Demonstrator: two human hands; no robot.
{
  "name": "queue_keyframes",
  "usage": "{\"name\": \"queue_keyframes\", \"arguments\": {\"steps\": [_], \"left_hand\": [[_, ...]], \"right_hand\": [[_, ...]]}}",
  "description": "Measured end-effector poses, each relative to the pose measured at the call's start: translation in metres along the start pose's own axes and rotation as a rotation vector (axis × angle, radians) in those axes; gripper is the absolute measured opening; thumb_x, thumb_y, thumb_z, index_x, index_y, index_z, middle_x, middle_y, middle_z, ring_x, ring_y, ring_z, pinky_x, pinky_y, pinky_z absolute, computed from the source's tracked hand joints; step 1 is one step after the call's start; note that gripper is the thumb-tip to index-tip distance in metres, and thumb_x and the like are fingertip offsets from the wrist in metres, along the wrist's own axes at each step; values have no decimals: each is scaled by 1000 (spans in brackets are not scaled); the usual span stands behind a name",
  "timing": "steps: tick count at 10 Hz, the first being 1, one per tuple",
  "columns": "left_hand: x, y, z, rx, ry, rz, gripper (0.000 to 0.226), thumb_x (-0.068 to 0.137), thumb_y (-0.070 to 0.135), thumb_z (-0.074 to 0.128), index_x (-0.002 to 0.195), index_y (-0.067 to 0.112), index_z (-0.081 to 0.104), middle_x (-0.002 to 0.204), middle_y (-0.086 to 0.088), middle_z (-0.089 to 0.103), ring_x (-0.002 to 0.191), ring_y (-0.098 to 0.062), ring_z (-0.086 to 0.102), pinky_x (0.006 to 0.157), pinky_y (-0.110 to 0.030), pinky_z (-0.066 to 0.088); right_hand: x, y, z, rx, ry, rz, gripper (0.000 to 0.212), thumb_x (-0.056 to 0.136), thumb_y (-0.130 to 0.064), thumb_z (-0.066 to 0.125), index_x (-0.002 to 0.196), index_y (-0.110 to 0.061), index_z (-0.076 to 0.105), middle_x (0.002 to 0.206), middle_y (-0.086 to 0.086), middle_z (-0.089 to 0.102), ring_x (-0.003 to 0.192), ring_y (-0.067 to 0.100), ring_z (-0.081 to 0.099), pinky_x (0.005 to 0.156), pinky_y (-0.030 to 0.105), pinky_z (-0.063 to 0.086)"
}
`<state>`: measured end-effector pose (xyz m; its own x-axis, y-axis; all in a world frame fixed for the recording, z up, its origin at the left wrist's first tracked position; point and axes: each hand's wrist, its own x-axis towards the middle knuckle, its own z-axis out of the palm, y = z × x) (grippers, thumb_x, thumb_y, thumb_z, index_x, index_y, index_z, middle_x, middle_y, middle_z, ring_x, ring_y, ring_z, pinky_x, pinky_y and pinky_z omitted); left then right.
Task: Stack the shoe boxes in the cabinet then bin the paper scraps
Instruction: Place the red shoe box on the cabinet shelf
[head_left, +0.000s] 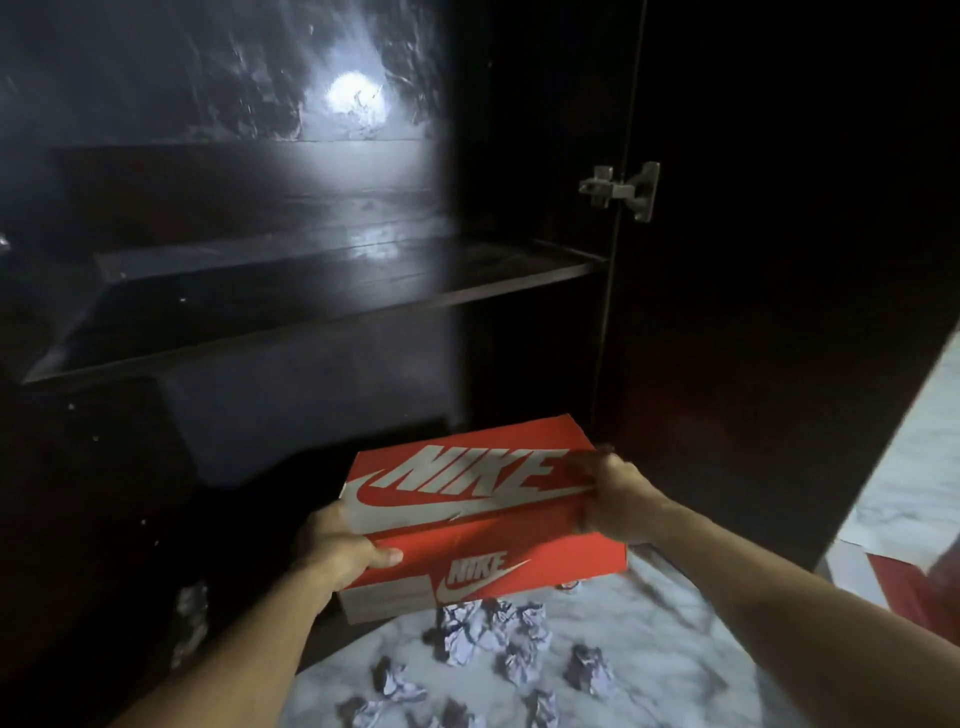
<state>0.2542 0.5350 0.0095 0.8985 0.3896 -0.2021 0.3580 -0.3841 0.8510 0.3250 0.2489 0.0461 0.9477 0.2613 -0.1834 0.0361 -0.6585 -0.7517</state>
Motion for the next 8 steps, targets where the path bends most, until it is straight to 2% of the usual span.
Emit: {"name": "queue_keyframes", "arguments": {"steps": [1,2,3,4,5,6,7,8], "left_hand": [[29,-19,10,3,71,-10,53,61,-3,86,105,18,65,101,-4,70,101,-25,65,94,-48,51],[55,-36,19,34,96,-1,50,62,-3,85,100,21,63,93,0,69,96,-23,66,93,-48,52],[80,-50,28,66,137,-7,53,63,-3,85,107,17,63,96,-4,68,95,-25,65,91,-44,53],[102,-64,40,77,168,-1,57,64,-3,84,115,11,63,106,-11,68,100,-29,64,93,-47,52],[114,-70,52,158,203,49,57,68,8,85,120,10,62,118,-11,63,109,-30,61,93,-47,52],[125,-69,59,283,256,146,61,66,20,87,120,8,63,133,-11,51,119,-30,54,96,-44,49],[139,-67,62,359,222,232,57,67,26,86,116,6,66,135,-11,51,122,-31,53,100,-45,47],[155,-68,65,464,211,230,62,77,37,77,128,9,57,141,-11,46,129,-30,46,106,-46,43]], "right_hand": [[53,25,29,354,-5,18,33,98,-5,45,130,1,55,114,13,63,66,2,69,61,17,54],[98,50,46,81,18,-56,38,92,-18,53,126,0,58,118,15,63,95,25,68,87,41,57],[125,61,58,-166,13,-50,59,75,-22,71,132,-16,55,132,7,51,118,25,56,104,36,46],[144,72,70,-360,82,-95,65,75,-19,66,137,-30,49,135,1,43,125,27,49,105,36,44],[157,79,87,-587,325,-191,47,83,-15,54,127,-29,59,130,1,55,121,30,49,96,42,46],[160,69,110,-738,469,-346,31,73,-14,59,101,-16,72,100,7,69,95,32,62,74,40,51],[169,63,134,-726,386,-391,42,83,-21,59,123,-9,62,124,14,62,117,35,56,86,44,54],[183,60,143,-720,210,-224,68,97,-26,47,152,-4,14,160,18,15,149,35,8,116,49,24]]}}
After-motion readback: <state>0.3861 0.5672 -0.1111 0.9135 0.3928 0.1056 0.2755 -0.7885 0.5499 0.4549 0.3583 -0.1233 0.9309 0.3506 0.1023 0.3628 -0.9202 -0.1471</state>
